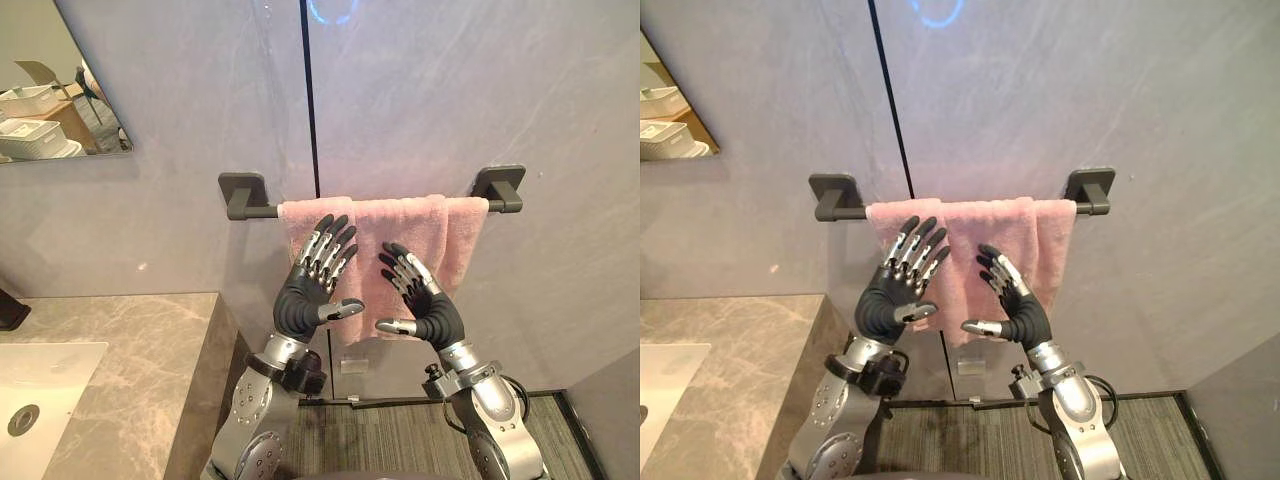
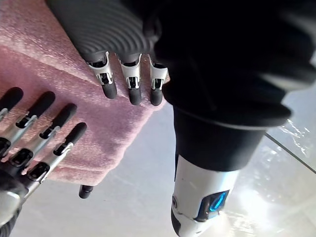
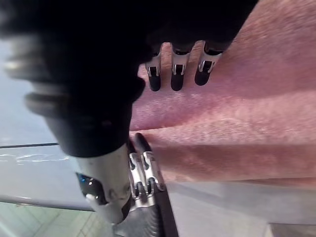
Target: Organize washtable
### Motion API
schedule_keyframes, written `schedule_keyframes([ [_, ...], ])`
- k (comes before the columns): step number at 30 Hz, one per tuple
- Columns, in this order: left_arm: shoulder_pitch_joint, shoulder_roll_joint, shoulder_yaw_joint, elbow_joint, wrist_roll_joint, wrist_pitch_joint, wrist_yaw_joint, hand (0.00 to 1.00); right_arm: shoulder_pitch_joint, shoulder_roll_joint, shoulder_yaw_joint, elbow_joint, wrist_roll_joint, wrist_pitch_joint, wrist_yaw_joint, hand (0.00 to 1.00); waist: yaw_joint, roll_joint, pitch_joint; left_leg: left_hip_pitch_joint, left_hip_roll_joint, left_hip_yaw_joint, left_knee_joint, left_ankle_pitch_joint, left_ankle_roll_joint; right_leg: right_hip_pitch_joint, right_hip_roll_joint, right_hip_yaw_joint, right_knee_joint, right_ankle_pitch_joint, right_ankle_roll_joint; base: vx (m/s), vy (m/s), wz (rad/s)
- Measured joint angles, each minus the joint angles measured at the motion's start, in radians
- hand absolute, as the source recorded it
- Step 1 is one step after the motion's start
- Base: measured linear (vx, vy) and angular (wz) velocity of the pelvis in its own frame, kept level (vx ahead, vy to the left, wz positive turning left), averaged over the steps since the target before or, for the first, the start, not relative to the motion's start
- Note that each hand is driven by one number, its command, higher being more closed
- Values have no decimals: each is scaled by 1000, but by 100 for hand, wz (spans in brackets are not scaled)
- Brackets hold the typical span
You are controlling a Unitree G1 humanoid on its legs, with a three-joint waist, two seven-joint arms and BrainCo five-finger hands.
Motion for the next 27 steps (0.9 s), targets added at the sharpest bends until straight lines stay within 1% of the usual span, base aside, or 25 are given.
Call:
schedule_keyframes([
  [4,0,5,-1,41,3,15,-12,0,1,0,-9,32,-64,3,-4,0,0,-1,0,-17,0,-5,0,0,0,-13,0,0,-5,0,0,-1,-2,3],
  [7,-1,5,0,70,25,27,-11,0,1,1,-29,55,-86,4,-8,0,0,-3,0,-22,-1,-8,0,1,0,-13,0,-2,-11,0,0,0,0,0],
  [12,-16,5,3,117,72,30,-7,0,-13,1,-48,99,-125,7,-30,0,0,-3,0,-25,-1,-14,-1,1,0,-14,1,-3,-15,0,-1,0,0,0],
  [14,-32,4,9,135,81,30,-4,0,-14,2,-49,106,-144,15,-44,0,0,-3,0,-26,0,-15,-1,1,0,-14,1,-4,-16,0,-1,-34,-21,1],
  [18,-38,1,34,155,119,30,20,0,-16,13,-90,121,-161,22,-52,0,0,-5,1,-27,-1,-15,-1,1,0,-16,1,-4,-17,1,-1,-38,-17,0],
  [22,-39,-7,75,184,149,30,58,0,-19,31,-138,139,-160,24,-84,0,0,-6,1,-33,0,-15,-2,1,0,-17,2,-4,-28,7,-5,-8,-4,0],
  [27,-66,-17,115,235,178,33,87,0,-53,44,-180,176,-149,26,-90,0,-1,-8,2,-34,0,-16,-4,1,0,-17,3,-4,-31,7,-5,0,0,0],
])
